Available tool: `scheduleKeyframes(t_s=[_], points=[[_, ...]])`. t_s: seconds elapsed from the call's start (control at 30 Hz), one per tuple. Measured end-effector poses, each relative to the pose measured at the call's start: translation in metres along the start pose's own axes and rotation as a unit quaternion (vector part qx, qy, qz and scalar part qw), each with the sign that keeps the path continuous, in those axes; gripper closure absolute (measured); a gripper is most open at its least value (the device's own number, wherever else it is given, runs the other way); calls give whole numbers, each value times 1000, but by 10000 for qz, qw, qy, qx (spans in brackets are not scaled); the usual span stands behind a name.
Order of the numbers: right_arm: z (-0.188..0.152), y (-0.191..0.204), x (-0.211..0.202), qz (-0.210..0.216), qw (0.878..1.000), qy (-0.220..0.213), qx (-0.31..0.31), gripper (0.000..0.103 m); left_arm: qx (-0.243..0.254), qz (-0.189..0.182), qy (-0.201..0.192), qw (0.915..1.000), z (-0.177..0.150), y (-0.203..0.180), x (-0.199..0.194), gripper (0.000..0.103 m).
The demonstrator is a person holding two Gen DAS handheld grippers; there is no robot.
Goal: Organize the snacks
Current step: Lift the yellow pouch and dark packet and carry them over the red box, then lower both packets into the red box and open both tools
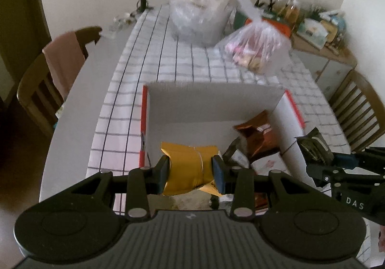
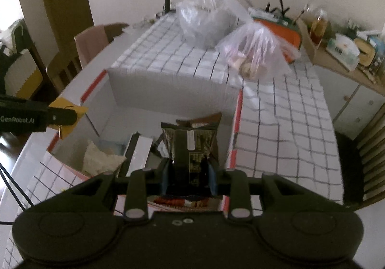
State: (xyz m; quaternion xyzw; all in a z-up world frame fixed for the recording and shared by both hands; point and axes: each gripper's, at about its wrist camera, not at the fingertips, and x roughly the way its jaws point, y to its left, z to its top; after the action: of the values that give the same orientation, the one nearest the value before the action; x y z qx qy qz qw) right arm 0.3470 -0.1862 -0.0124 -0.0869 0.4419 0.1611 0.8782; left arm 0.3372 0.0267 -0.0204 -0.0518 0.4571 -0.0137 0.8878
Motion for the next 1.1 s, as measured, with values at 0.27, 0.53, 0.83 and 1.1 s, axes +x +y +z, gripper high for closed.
scheduleKeyframes(t_s=[0.27,0.53,0.83,1.1], points=[[-12,8,43,-47,9992,388,12,73,23,8,311,9995,-7,6,38,66],[-19,8,64,-96,9982,587,30,73,30,25,500,9987,-16,6,58,66],[-19,7,66,-58,9983,565,115,69,19,27,574,9983,-24,5,60,66],[-21,11,50,33,9989,450,153,59,89,-10,426,9991,-29,-1,43,63]])
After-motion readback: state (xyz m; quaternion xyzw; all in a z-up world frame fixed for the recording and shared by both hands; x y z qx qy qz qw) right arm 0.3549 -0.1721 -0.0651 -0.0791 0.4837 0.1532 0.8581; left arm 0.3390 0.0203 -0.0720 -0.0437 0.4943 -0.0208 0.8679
